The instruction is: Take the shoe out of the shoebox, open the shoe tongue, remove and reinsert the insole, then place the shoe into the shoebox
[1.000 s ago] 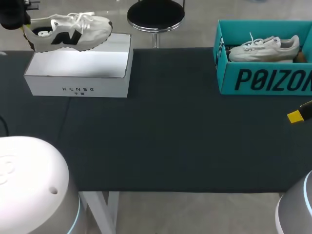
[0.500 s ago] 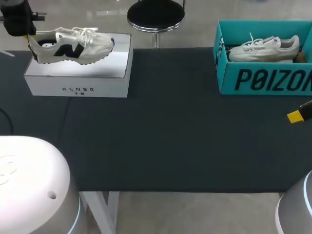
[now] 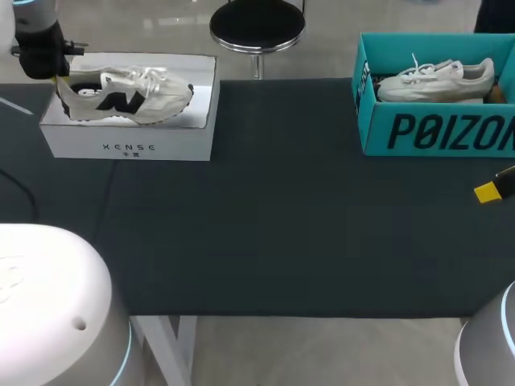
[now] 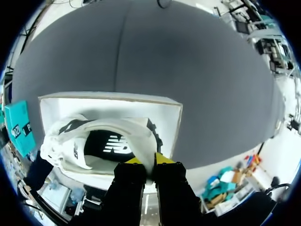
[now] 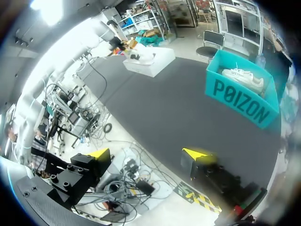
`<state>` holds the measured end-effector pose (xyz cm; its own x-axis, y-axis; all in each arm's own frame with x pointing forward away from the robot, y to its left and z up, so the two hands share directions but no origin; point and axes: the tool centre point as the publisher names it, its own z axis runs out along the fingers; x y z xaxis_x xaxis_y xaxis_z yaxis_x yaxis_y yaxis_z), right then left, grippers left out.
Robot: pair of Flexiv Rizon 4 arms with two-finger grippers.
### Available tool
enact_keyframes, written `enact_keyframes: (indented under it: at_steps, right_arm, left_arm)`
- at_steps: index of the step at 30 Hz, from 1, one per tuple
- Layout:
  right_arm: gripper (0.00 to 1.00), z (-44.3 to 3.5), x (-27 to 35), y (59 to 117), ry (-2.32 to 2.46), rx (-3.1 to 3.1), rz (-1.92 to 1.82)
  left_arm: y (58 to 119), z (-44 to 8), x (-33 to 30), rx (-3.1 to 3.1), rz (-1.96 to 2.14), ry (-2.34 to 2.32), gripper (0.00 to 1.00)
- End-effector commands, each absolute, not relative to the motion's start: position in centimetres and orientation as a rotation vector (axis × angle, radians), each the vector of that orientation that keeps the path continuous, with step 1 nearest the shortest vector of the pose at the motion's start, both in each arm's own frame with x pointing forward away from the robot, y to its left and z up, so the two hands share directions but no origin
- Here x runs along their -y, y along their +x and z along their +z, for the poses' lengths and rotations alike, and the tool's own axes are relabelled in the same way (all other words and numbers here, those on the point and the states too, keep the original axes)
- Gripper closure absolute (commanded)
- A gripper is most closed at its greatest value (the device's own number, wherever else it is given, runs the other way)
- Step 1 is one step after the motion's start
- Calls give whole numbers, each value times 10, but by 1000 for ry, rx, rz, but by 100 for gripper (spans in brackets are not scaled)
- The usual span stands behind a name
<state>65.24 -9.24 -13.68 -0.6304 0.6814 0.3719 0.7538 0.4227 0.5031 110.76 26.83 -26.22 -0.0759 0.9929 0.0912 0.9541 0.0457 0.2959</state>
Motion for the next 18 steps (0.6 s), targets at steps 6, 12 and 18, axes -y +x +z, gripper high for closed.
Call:
enact_keyframes:
  at_steps: [6, 12, 18]
  right_arm:
    - [0, -140, 94, 642, -1315, 2555, -1049]
    - [0, -140, 94, 642, -1315, 2555, -1049]
    - [0, -140, 94, 642, -1315, 2555, -1049]
  left_arm:
    - [1120, -292, -266, -2135, 446, 2109, 100]
    - [1116, -310, -262, -2115, 433, 2141, 100]
    - [1116, -321, -259, -2104, 411, 2163, 100]
